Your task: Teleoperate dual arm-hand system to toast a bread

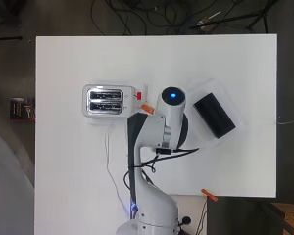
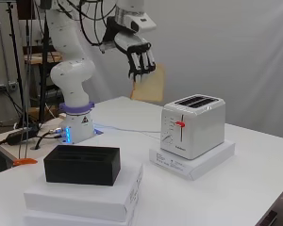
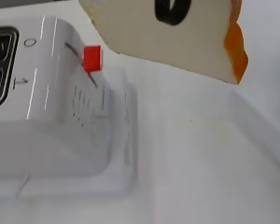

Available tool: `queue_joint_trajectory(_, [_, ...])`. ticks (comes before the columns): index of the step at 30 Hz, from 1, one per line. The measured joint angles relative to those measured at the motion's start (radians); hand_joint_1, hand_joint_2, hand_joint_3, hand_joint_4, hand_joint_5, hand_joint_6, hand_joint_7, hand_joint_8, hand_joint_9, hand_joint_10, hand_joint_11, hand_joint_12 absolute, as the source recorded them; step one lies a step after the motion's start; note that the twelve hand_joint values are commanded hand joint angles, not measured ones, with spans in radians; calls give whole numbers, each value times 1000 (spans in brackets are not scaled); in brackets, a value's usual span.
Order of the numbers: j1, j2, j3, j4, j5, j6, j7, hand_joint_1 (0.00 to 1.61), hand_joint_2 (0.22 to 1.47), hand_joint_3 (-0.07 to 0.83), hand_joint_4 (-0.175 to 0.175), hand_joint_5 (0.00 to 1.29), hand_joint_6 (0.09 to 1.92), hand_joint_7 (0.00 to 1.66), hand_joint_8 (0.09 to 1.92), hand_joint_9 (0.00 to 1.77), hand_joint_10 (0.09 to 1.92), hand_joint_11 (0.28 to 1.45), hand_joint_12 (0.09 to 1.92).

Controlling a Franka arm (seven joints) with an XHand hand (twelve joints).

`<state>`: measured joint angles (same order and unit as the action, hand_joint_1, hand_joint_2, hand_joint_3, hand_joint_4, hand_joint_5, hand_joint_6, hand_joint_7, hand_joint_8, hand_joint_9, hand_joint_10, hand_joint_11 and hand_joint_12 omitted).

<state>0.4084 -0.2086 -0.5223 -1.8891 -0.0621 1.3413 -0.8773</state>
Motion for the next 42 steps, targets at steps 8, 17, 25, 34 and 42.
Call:
queue_joint_trajectory(8, [-8, 184, 207, 106, 48, -230, 44, 1241, 1145, 2, -167, 751, 1214, 1108, 894, 1448, 87, 683, 568])
queue_joint_trajectory(17, [-68, -160, 360, -199, 86, 58, 36, 1256, 1116, 0, -175, 794, 1159, 1195, 721, 1458, 87, 706, 536])
queue_joint_trajectory(25, [-85, -222, 424, -272, 87, 166, 74, 1261, 1104, -1, -175, 823, 1111, 1228, 669, 1474, 87, 692, 614])
queue_joint_trajectory(34, [-108, -136, 462, -303, 119, 324, 127, 1270, 1081, 0, -175, 868, 1038, 1286, 571, 1525, 87, 664, 744])
queue_joint_trajectory(42, [-103, -101, 545, -260, 138, 274, 75, 1269, 1082, 0, -175, 871, 1039, 1282, 575, 1513, 87, 652, 700])
